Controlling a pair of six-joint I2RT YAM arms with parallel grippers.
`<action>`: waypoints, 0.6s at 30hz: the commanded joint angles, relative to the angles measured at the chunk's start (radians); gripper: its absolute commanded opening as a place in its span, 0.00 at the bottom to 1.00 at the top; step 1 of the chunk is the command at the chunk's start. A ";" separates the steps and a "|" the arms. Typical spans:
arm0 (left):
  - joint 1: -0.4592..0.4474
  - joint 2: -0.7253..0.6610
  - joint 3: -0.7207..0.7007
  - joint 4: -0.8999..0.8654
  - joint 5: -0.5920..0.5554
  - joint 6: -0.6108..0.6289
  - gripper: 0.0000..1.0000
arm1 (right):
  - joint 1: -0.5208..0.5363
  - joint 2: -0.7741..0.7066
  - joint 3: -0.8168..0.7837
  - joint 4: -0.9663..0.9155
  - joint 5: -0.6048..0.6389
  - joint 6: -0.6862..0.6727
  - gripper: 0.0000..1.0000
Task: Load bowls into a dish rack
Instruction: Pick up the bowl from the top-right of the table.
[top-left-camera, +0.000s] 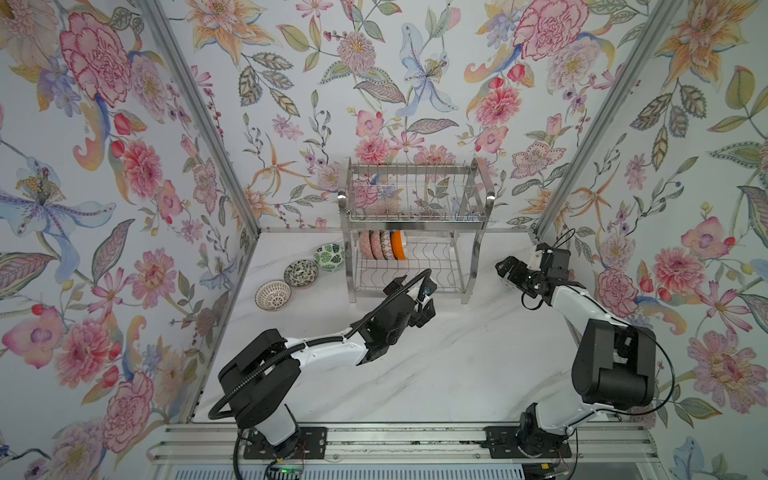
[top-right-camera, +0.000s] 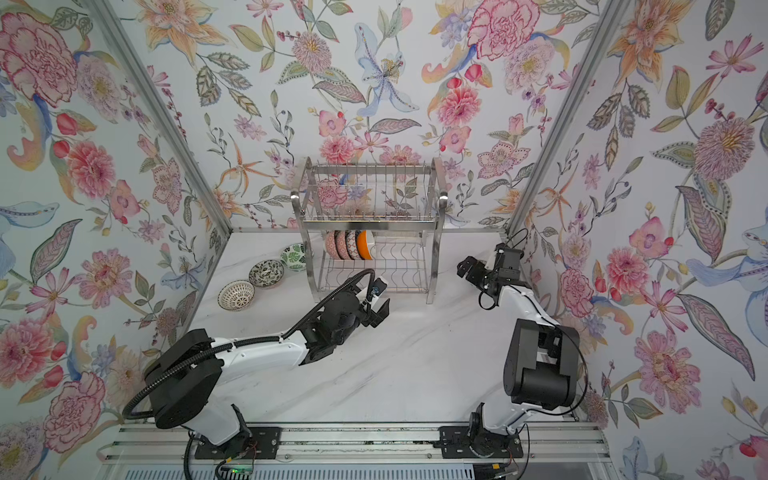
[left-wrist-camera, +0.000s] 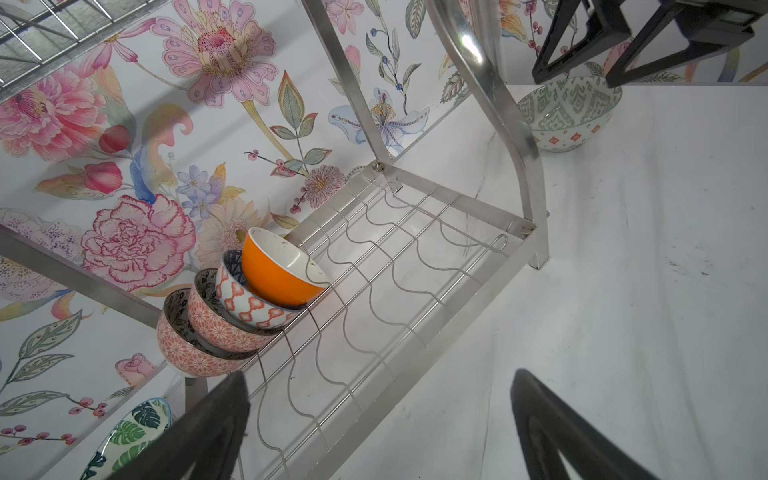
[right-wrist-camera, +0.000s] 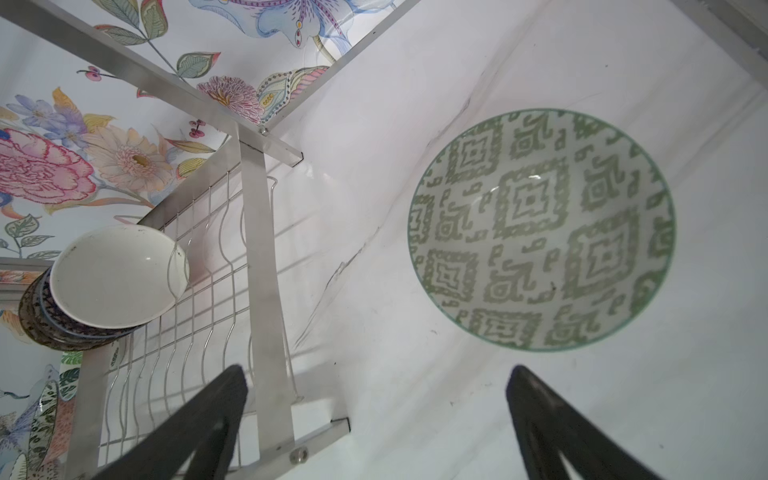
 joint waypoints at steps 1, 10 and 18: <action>-0.012 0.026 0.039 0.032 0.013 0.008 0.99 | 0.003 0.061 0.097 -0.072 0.032 -0.021 0.96; -0.026 0.092 0.107 0.045 0.031 0.106 0.99 | 0.032 0.260 0.320 -0.220 0.104 -0.066 0.82; -0.031 0.165 0.187 0.039 0.025 0.196 0.99 | 0.058 0.396 0.455 -0.312 0.173 -0.107 0.70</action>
